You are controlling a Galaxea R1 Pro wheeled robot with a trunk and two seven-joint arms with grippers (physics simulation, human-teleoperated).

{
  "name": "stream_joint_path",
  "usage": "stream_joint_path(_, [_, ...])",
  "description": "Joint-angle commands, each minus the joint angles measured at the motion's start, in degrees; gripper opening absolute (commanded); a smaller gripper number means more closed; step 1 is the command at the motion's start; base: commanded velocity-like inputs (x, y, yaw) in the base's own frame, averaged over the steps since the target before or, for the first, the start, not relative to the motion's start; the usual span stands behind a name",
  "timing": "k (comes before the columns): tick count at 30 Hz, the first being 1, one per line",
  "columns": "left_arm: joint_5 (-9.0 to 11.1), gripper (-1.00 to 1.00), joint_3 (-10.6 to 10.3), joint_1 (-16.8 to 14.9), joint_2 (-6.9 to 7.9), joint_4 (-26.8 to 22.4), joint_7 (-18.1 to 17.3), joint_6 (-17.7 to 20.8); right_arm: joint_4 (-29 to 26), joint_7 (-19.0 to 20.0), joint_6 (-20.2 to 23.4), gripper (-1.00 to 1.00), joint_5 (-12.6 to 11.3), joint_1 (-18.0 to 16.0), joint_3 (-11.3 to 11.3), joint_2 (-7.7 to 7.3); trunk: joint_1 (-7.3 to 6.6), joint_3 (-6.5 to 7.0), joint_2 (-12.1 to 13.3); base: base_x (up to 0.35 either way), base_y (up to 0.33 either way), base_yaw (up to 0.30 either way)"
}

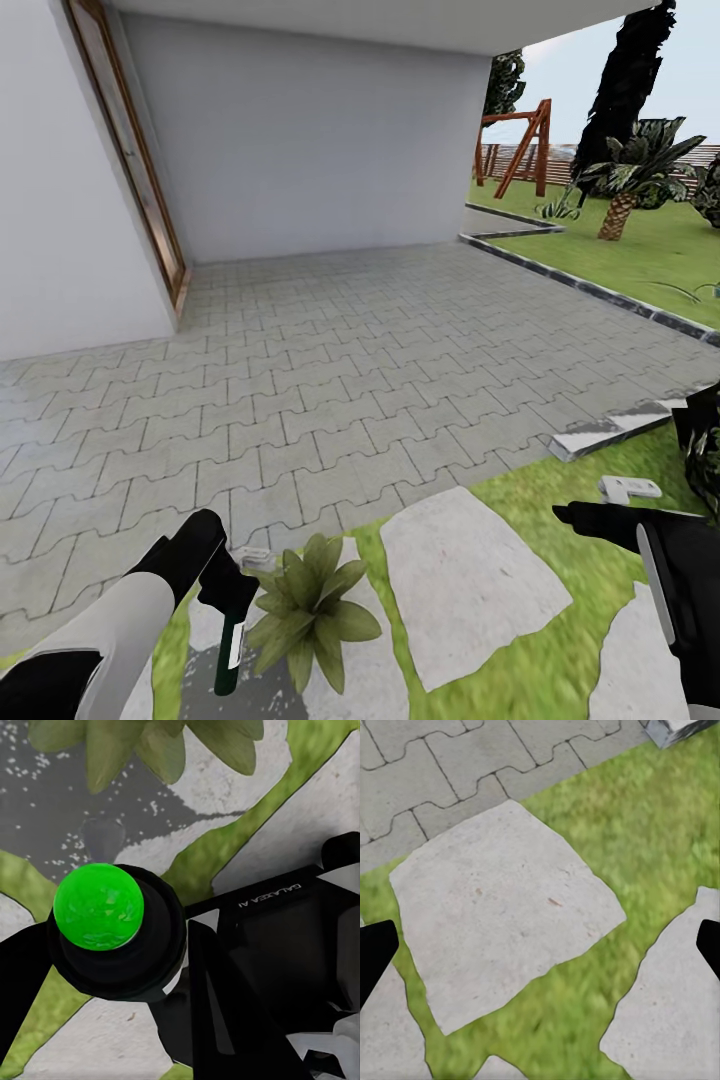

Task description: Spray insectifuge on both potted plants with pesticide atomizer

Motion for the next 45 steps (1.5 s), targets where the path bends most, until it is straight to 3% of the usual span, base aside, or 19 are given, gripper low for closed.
stream_joint_path(1, [-0.56, -1.0, 0.13, -0.02, -0.01, -0.08, -0.53, 0.21, -0.05, 0.59, 0.21, 1.0, 0.61, -0.04, -0.03, 0.01, 0.0, -0.05, -0.03, 0.0, 0.002, -0.044])
stream_joint_path(22, [-0.6, -1.0, -0.07, 0.07, 0.13, -0.08, -0.53, 0.12, -0.05, 0.56, 0.21, 1.0, 0.61, -0.05, -0.01, 0.06, 0.0, -0.05, -0.03, 0.0, 0.0, -0.074])
stream_joint_path(27, [-0.6, -1.0, -0.02, 0.05, 0.16, -0.08, -0.53, 0.12, -0.05, 0.56, 0.21, 1.0, 0.61, -0.04, -0.01, 0.12, 1.1, -0.95, -2.03, 0.0, 0.0, 0.0])
stream_joint_path(42, [-0.6, -1.0, 0.04, 0.07, 0.42, -0.08, -0.53, 0.12, -0.04, 0.64, 0.21, 1.0, 0.69, -0.04, 0.25, -0.01, 1.1, -1.47, -2.03, 0.0, 0.0, 0.066])
stream_joint_path(45, [-0.6, -1.0, 0.06, 0.06, 0.52, -0.08, -0.53, 0.18, -0.05, 0.64, 0.21, 1.0, 0.71, -0.04, 0.25, -0.02, 1.75, -2.05, -3.24, 0.0, 0.0, 0.03])
